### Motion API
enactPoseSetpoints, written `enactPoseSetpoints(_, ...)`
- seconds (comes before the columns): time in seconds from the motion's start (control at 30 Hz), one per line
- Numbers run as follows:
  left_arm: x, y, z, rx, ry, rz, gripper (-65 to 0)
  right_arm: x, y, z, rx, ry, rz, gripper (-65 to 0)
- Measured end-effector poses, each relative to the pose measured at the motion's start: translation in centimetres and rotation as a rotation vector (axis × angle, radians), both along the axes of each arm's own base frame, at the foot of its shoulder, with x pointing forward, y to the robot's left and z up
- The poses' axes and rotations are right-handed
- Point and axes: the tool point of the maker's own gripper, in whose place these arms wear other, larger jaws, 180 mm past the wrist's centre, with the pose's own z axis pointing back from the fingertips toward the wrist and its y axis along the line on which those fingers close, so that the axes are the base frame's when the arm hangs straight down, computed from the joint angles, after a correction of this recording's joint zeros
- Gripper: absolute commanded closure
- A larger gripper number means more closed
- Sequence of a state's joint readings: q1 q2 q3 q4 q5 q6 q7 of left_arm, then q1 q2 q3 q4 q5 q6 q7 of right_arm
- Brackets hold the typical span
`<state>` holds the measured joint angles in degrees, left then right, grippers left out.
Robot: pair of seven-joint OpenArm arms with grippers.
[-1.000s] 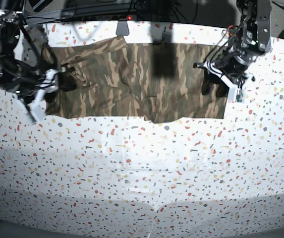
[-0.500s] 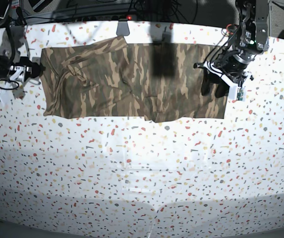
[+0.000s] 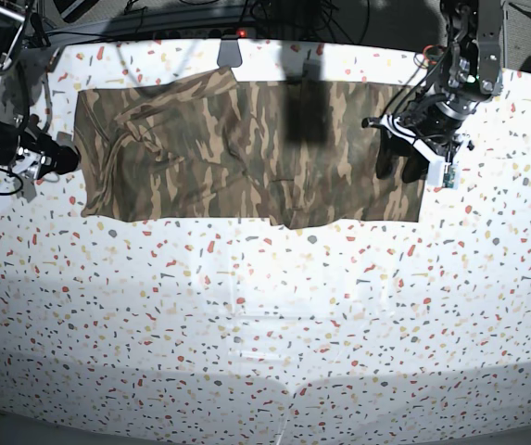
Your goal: Fold the T-shirt properly
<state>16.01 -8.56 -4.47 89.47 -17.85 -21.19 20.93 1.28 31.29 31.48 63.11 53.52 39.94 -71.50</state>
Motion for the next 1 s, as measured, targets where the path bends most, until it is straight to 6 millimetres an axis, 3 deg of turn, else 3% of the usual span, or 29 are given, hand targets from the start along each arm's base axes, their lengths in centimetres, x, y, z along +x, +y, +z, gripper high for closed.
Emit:
enactPoseSetpoints(0.2, 0.0, 0.0, 0.0, 0.000, 0.000, 0.000, -26.5, 0.2, 1.5, 0.5, 0.108, -0.022, -0.006, -36.4)
enactPoseSetpoints(0.43, 0.0, 0.0, 0.0, 0.000, 0.000, 0.000, -26.5, 0.1, 2.3, 0.2, 0.111, -0.004, 0.029, -36.4)
enactPoseSetpoints(0.77, 0.0, 0.0, 0.0, 0.000, 0.000, 0.000, -26.5, 0.2, 8.0, -0.6, 0.227, 0.020, 0.173, -36.4)
enactPoseSetpoints(1.0, 0.0, 0.0, 0.0, 0.000, 0.000, 0.000, -26.5, 0.1, 8.8, -0.6, 0.241, 0.023, 0.191, -36.4)
